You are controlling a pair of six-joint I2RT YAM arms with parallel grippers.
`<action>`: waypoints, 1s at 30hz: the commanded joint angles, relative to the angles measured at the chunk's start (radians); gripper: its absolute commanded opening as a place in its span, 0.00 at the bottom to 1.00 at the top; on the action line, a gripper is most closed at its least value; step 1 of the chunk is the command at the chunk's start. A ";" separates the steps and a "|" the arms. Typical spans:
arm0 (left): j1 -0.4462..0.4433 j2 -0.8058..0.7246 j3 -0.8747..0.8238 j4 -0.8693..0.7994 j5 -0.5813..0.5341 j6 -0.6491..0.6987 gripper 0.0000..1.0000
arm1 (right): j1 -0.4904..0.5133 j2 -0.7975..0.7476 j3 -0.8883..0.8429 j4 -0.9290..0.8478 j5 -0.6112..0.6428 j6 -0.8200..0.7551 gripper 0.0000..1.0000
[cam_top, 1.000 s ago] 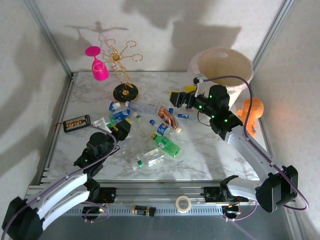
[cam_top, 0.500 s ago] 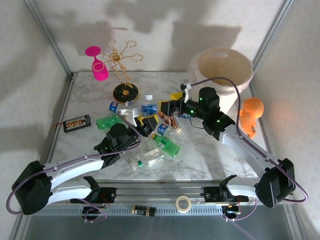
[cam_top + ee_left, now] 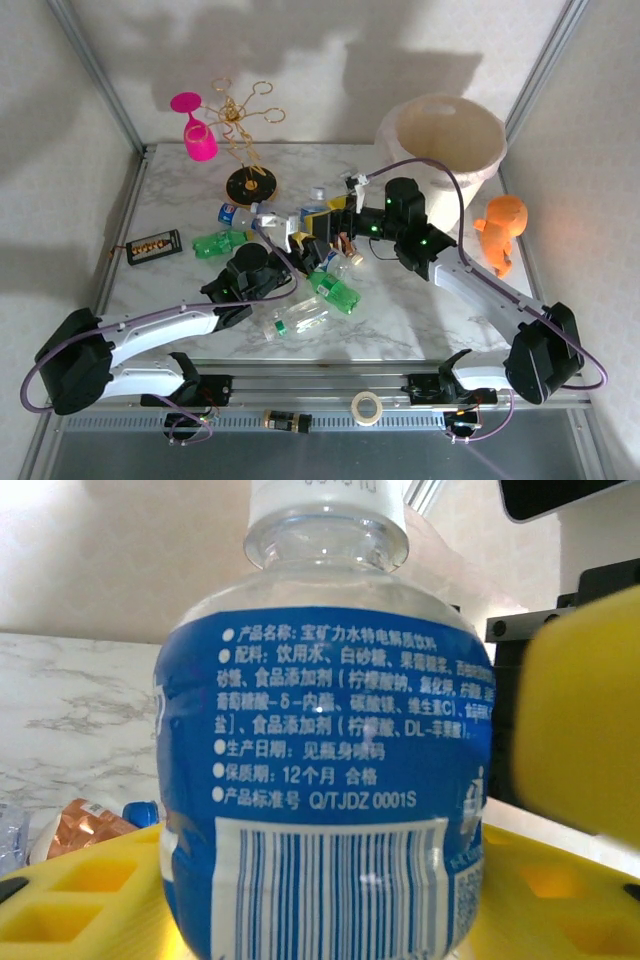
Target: Put the plastic bottles in the bin
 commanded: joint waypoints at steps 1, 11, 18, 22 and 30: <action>-0.011 0.014 0.037 0.040 0.002 0.034 0.49 | 0.016 0.016 -0.017 0.035 -0.027 0.009 0.84; -0.019 0.039 0.053 0.047 0.006 0.037 0.58 | 0.019 0.023 -0.025 -0.009 -0.010 -0.005 0.41; -0.028 0.032 0.044 0.050 -0.004 0.027 0.86 | 0.019 0.003 -0.027 -0.023 0.084 -0.023 0.38; -0.028 0.010 0.013 0.054 -0.038 0.021 1.00 | 0.009 0.006 0.010 -0.074 0.158 -0.035 0.37; -0.028 -0.080 -0.087 0.076 -0.232 -0.020 1.00 | -0.067 -0.010 0.096 -0.167 0.272 -0.057 0.36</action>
